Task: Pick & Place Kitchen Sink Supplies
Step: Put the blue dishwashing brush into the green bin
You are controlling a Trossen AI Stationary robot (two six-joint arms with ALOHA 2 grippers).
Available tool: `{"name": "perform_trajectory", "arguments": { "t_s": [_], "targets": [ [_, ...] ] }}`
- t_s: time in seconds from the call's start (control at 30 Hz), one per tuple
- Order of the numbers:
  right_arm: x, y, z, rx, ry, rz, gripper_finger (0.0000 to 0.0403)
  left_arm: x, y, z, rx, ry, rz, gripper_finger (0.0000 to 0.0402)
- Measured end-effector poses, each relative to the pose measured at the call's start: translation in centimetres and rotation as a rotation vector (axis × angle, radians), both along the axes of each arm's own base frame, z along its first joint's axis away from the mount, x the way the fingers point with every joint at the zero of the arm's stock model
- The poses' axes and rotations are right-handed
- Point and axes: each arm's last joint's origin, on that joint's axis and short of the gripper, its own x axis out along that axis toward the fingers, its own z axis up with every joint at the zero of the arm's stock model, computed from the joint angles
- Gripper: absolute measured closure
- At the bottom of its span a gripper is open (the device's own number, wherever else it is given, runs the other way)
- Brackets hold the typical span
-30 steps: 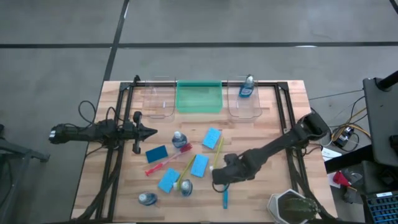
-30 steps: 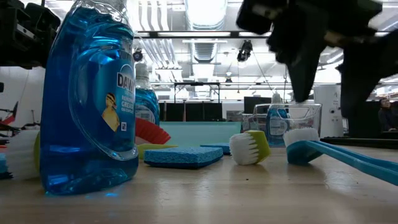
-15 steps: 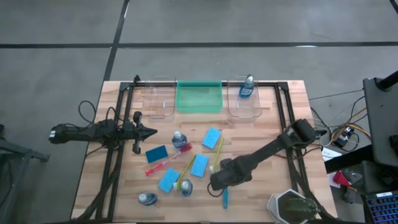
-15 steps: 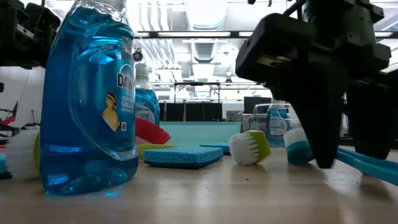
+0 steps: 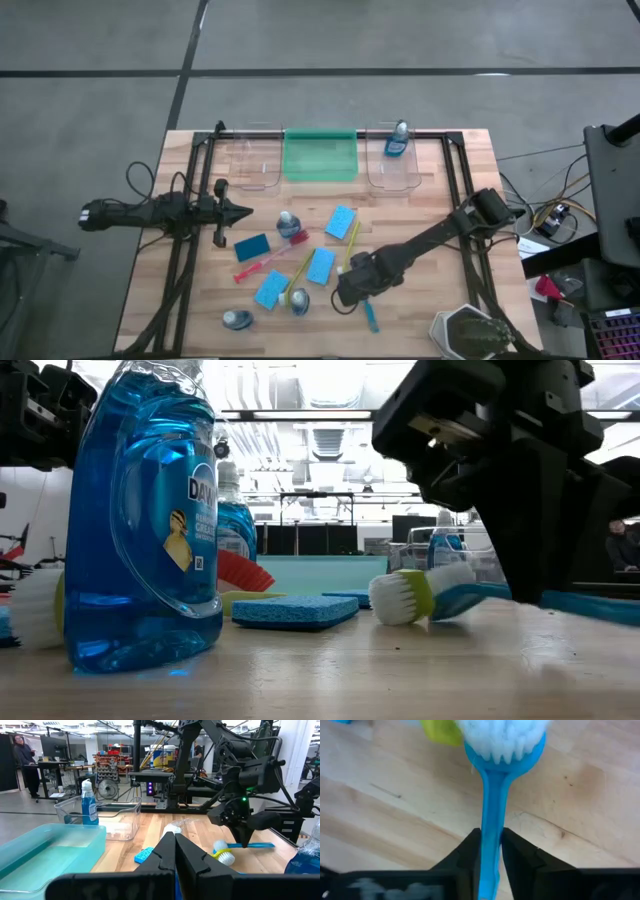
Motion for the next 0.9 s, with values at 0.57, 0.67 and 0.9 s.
{"name": "perform_trajectory", "arguments": {
  "t_s": [0.57,0.67,0.9],
  "targets": [
    [-0.2,-1.7,2.1,0.021,-0.029,0.049,0.0395,0.0,0.0,0.0,0.000,0.001,0.000,0.0399],
    [-0.9,-1.8,2.0,0.005,0.058,0.023,0.0394,0.0,0.0,0.0,0.000,0.001,0.000,0.0399],
    [-1.6,-1.8,2.1,-0.005,0.108,0.034,0.0343,0.0,0.0,0.0,0.000,0.001,0.000,0.0399]
  ]
}}
